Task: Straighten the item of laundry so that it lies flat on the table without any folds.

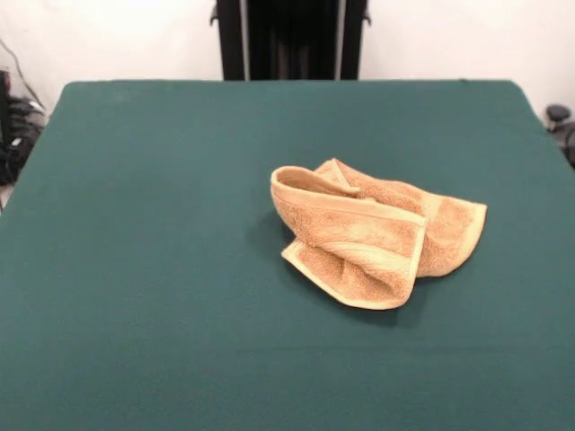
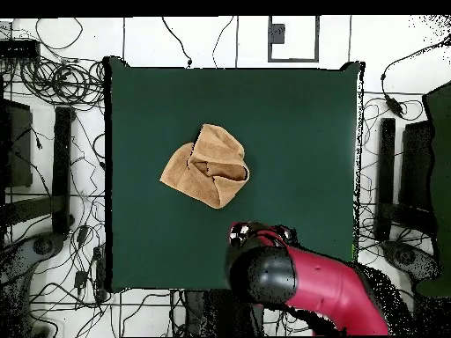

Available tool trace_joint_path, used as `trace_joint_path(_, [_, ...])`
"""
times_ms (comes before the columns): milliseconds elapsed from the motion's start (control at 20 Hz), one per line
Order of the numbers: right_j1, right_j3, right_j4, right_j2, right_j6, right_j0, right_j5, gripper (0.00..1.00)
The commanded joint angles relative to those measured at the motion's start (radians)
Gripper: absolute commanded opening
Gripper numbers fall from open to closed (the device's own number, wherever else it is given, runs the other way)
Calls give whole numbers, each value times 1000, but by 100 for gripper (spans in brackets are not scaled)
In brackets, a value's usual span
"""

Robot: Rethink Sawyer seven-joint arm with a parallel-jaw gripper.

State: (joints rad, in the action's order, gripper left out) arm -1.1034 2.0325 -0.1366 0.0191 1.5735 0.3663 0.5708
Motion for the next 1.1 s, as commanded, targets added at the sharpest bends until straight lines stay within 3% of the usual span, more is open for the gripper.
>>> trace_joint_path(50, [209,-172,-100,187,-176,43,109,100])
trace_joint_path(350, [303,-205,-160,228,-118,38,-5,100])
trace_joint_path(800, [447,-326,-317,261,-68,-18,-185,100])
trace_joint_path(1100, [514,-384,-392,229,13,-70,-292,100])
